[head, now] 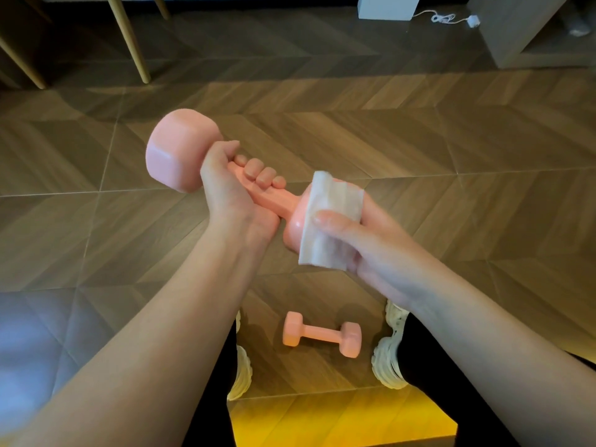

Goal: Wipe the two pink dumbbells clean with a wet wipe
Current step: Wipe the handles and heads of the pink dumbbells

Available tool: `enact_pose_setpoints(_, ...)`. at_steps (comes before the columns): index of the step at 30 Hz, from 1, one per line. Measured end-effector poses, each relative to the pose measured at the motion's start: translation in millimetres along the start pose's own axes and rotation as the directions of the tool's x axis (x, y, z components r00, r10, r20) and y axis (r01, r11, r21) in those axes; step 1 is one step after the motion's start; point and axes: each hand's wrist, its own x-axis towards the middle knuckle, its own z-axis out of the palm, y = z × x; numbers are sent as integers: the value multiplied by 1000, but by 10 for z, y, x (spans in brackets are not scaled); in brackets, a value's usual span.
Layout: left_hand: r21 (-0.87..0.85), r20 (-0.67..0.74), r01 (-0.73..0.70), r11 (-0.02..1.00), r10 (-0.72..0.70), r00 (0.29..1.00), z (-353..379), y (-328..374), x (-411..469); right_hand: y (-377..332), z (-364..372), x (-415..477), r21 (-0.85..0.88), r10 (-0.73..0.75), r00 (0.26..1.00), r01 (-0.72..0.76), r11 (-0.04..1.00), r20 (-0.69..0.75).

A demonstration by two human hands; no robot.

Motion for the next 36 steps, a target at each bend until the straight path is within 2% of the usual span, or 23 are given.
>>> enact_pose_setpoints(4,24,11,-6,1000,5,1000,-19,-26,-24,54,54,25,-57,-12,999,10,998,-32)
enact_pose_setpoints(7,32,21,-8,999,8,1000,4,-21,-27,34,49,36,-6,16,997,-16,1000,-79)
enact_pose_setpoints(12,-14,31,-16,1000,17,999,-8,37,-1,-12,-19,15,12,33,999,-33,999,5)
enact_pose_setpoints(15,4,46,-21,1000,21,999,-16,18,-19,26,41,37,-18,27,998,-28,999,-58)
enact_pose_setpoints(18,13,60,-25,1000,24,998,-3,6,-24,-1,68,56,-28,81,994,-84,996,-75)
enact_pose_setpoints(20,18,60,-18,1000,17,998,6,7,-23,-35,37,55,9,129,991,-128,992,-38)
enact_pose_setpoints(24,51,77,-3,999,-1,997,-7,-3,-37,-52,-22,35,200,190,981,-195,960,47)
enact_pose_setpoints(29,95,134,-4,995,-9,991,8,-38,-71,-59,-19,31,226,268,961,-276,934,68)
enact_pose_setpoints(33,59,136,10,998,-18,991,13,-7,-58,-91,-81,1,322,200,964,-248,914,175)
enact_pose_setpoints(36,46,134,10,999,-16,991,18,0,-55,-56,-42,16,293,177,977,-205,934,119)
